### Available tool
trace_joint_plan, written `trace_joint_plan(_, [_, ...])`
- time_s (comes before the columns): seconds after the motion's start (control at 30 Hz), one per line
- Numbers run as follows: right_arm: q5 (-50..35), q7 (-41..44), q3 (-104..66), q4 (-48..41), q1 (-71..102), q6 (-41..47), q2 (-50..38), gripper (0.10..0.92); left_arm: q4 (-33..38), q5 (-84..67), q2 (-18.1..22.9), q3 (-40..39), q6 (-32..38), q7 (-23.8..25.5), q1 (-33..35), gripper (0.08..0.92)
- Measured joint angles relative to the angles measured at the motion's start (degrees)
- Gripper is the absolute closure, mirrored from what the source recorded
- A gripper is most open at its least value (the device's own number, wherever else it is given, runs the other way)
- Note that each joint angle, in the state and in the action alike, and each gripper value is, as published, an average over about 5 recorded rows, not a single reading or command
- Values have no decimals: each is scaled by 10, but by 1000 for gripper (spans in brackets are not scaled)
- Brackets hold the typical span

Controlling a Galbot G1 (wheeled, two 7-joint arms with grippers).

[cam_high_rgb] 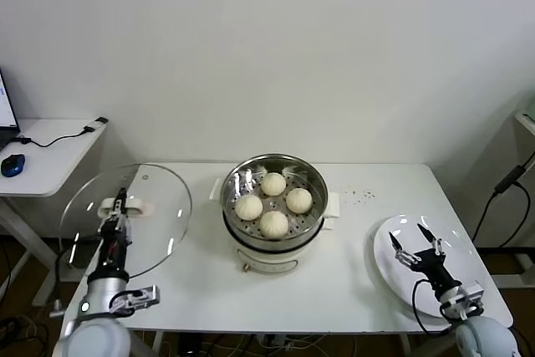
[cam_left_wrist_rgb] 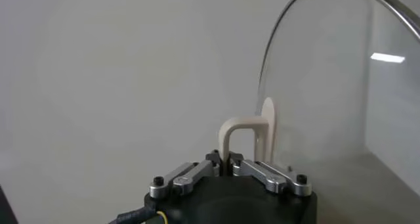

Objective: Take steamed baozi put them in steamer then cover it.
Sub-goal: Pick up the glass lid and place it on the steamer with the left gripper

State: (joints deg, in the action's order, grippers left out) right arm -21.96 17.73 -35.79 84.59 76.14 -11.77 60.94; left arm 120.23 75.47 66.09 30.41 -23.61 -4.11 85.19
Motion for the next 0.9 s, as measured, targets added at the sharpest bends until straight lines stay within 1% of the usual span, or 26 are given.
trace_joint_plan(0.1, [5, -4, 4, -5, -9, 0, 3, 203, 16, 5, -24, -43, -46, 36, -29, 854])
trace_joint_plan(0.2, [10, -7, 5, -11, -17, -1, 6, 203, 26, 16, -39, -94, -86, 84, -71, 854])
trace_joint_plan(0.3, [13, -8, 5, -15, -22, -2, 8, 203, 29, 34, -43, -145, -116, 135, -119, 854])
trace_joint_plan(0.4, [14, -9, 3, -20, -24, -4, 9, 203, 27, 58, -36, -194, -139, 178, -166, 854])
trace_joint_plan(0.5, [15, -9, 1, -24, -25, -6, 9, 203, 18, 85, -19, -236, -156, 209, -207, 854])
trace_joint_plan(0.63, [16, -10, -3, -27, -26, -7, 9, 203, -6, 116, 17, -285, -174, 234, -249, 854])
trace_joint_plan(0.77, [17, -10, -8, -30, -26, -10, 9, 203, -40, 138, 62, -325, -185, 244, -281, 854])
trace_joint_plan(0.9, [18, -10, -13, -34, -24, -13, 9, 203, -79, 151, 109, -357, -186, 242, -304, 854])
